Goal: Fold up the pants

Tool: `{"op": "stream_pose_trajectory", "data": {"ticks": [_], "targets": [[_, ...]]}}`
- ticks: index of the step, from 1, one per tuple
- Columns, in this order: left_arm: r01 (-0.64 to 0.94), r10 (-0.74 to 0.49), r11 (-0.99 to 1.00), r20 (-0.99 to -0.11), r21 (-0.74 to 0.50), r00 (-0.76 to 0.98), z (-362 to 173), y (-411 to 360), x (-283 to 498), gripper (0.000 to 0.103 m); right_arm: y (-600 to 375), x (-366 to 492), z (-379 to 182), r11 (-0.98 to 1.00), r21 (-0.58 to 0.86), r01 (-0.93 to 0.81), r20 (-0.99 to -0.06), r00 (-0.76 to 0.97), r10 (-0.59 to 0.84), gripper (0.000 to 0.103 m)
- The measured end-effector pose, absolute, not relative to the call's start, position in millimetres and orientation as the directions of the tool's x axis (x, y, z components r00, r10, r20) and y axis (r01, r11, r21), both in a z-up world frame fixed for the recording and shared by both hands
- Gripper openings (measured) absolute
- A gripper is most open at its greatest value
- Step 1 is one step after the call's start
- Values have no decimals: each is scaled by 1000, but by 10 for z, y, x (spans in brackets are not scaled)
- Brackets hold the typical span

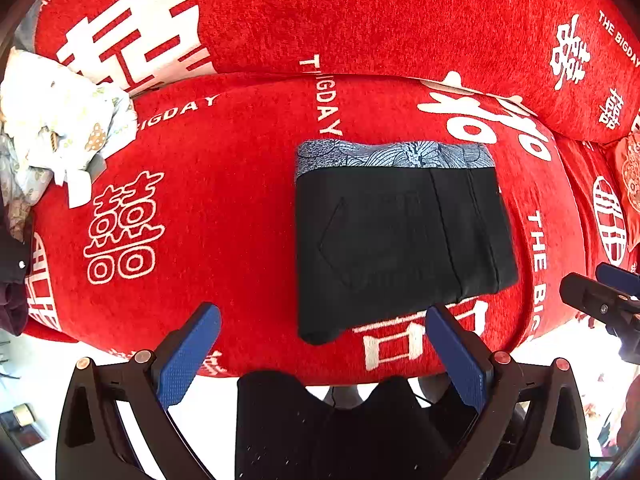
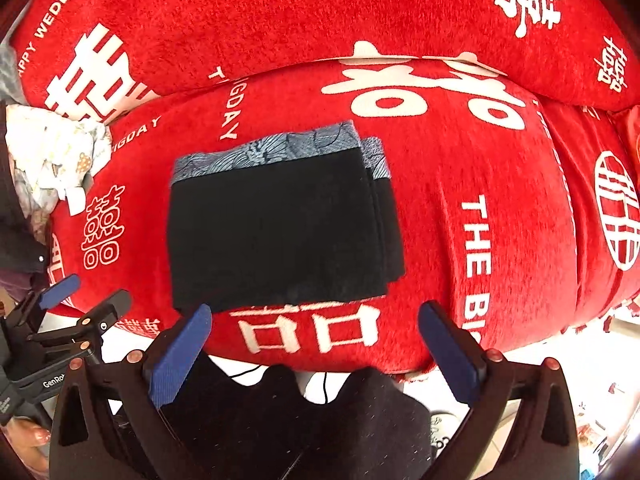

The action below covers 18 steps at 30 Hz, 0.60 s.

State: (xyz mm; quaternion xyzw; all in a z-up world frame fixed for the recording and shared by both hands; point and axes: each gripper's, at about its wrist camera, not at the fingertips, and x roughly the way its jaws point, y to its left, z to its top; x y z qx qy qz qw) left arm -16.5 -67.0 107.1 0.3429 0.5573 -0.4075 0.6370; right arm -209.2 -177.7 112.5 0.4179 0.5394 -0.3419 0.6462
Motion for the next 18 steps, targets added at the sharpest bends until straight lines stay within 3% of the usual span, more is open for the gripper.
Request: {"op": "stream_pose_trajectory", "data": {"ticks": [18], "targets": [[918,-116,395,-990,30,82,1300,-711,-300,103,-1631,-2047,1319,453,121,883,-992,129,14,103]]}}
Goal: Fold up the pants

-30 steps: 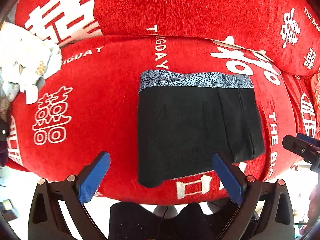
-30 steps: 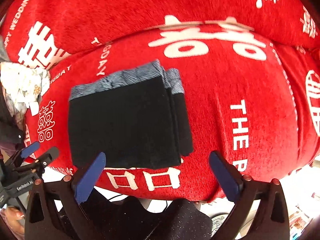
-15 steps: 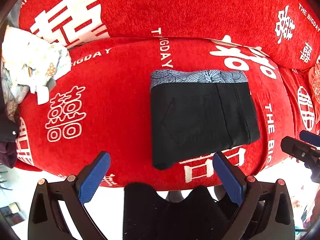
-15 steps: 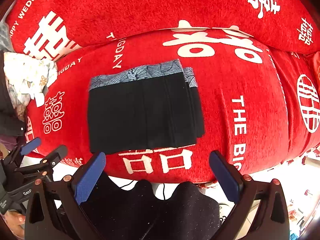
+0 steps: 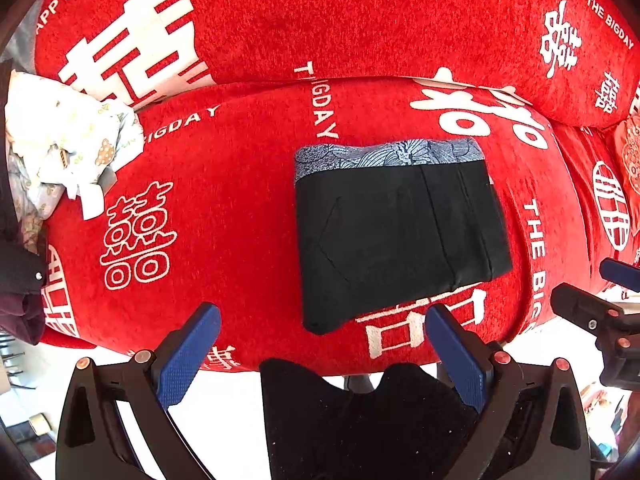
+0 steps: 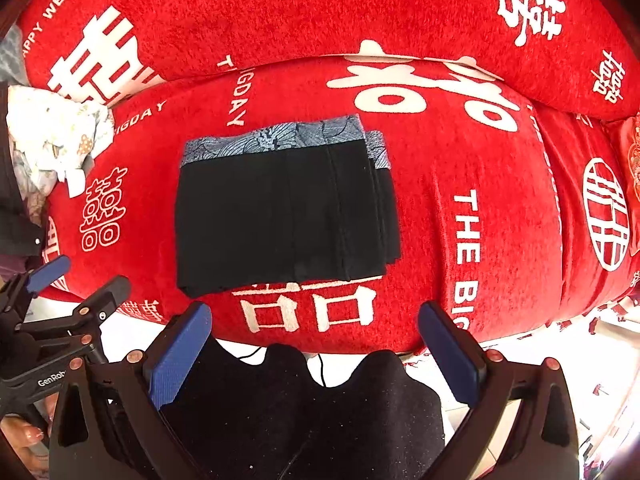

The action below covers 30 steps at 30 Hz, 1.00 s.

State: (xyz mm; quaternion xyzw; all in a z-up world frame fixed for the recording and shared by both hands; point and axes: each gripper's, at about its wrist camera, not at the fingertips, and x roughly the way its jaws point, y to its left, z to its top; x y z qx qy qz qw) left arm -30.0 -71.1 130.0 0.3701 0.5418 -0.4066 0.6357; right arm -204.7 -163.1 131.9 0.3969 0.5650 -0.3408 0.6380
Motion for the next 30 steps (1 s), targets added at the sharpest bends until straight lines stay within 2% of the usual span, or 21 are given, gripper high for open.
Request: {"op": "stream_pose_trajectory", "data": {"ticks": [10,30], "targets": [[905,-102,424,-990,41,93,1351,-700,-386,103,-1711,-2003,1339,520,71,851,-995,99,-26,103],[898,-102,433,-985,81,138,1421,-700,-456,103,-1679,-1997,1357,541,75,838,-994,108,-30,103]]}}
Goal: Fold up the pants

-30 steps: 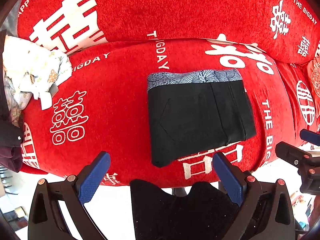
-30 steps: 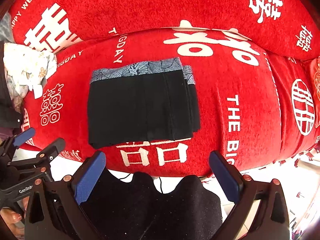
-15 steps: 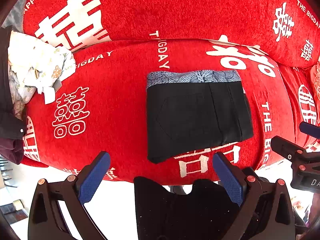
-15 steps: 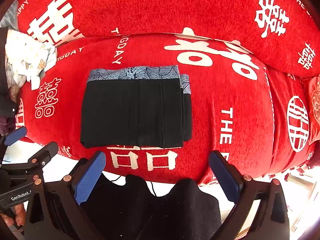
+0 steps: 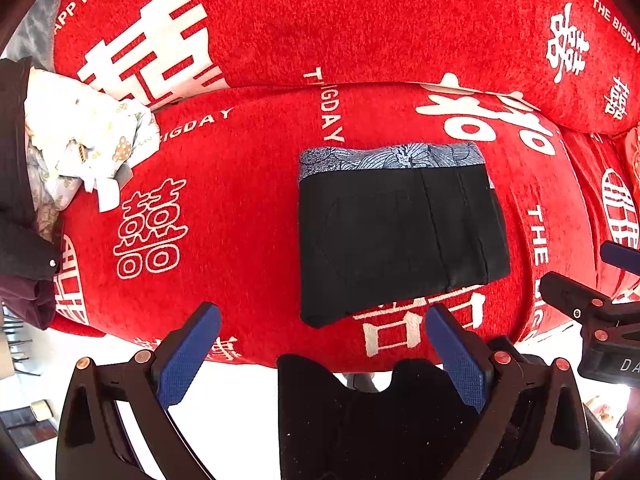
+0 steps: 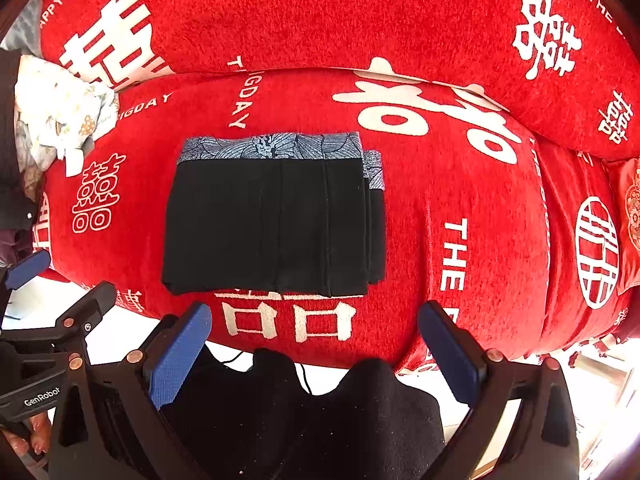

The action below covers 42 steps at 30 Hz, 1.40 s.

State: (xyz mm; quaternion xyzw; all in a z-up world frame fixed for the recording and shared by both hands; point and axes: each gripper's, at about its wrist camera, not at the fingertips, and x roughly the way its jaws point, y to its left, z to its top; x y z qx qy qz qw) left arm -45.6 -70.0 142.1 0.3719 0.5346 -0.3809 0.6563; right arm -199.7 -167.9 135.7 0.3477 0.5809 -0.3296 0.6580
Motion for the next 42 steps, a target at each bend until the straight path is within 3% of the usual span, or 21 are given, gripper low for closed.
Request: {"op": "stream_pose_trajectory", "data": {"ticks": [42], "targets": [[885,-120,459,-982,76,147,1411,-836,-402,103,-1799,-1959,1302,552,59,832,-996,87,-25,103]]}}
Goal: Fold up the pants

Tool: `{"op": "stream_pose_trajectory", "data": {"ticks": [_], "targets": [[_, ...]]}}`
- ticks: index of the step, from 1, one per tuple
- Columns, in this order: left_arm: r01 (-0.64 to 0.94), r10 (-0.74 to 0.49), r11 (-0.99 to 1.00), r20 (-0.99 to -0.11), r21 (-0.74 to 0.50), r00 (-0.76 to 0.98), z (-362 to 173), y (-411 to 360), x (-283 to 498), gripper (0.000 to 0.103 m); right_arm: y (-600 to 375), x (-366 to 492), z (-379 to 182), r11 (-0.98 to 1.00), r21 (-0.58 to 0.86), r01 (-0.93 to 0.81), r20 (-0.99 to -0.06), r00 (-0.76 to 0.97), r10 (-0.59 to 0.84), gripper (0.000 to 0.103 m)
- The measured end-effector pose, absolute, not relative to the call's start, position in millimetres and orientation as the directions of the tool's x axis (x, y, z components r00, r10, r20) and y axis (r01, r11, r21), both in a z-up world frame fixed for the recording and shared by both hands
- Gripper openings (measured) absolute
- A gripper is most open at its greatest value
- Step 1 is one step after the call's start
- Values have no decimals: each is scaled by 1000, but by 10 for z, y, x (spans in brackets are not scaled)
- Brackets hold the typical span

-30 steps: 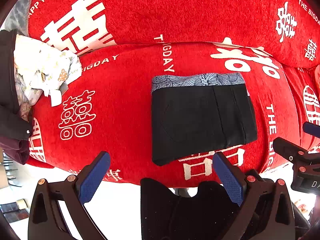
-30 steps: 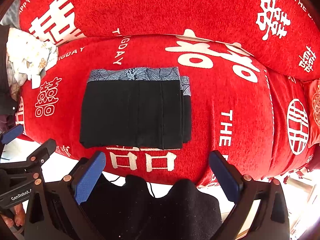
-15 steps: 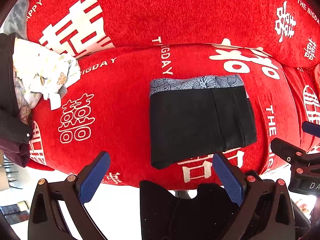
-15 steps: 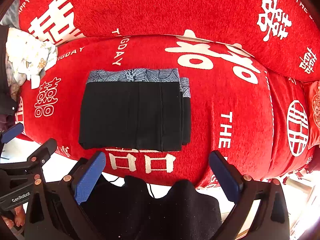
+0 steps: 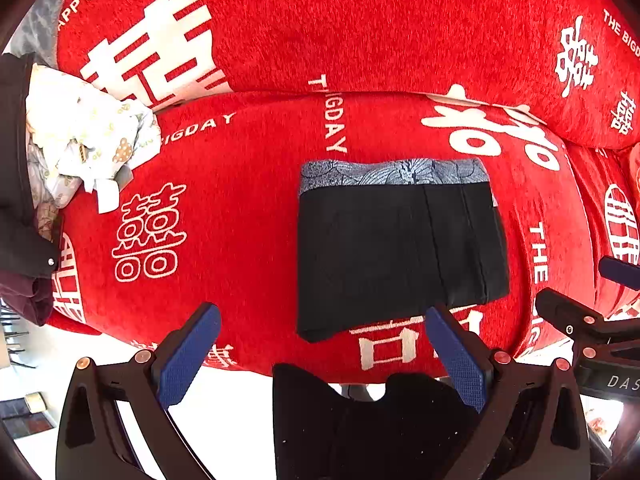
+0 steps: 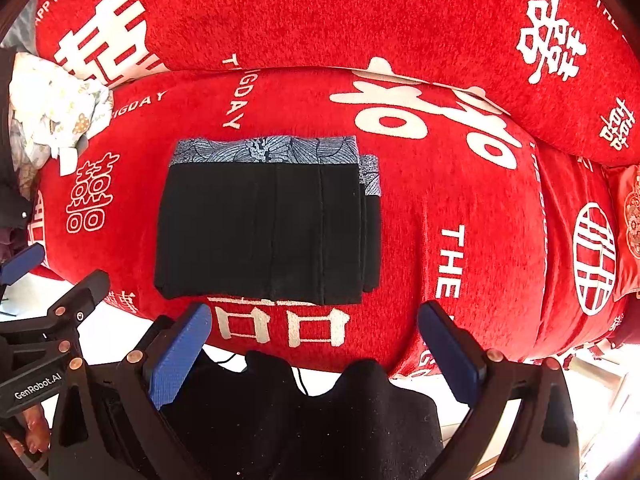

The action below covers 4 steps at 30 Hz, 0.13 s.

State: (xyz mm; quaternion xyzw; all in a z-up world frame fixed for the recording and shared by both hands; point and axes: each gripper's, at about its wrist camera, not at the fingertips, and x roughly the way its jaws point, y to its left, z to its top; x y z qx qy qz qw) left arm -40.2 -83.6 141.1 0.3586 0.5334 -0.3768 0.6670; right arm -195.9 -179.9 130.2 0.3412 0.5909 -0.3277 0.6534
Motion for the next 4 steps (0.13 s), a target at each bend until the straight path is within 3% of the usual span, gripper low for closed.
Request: {"op": "stream_pose_trajectory", "data": {"ticks": [4], "targets": [[892,-133,447,-981,70,143,1431,-845,-432,103,-1805,-1965,1296,550,61,833,-996,87,-22,103]]}}
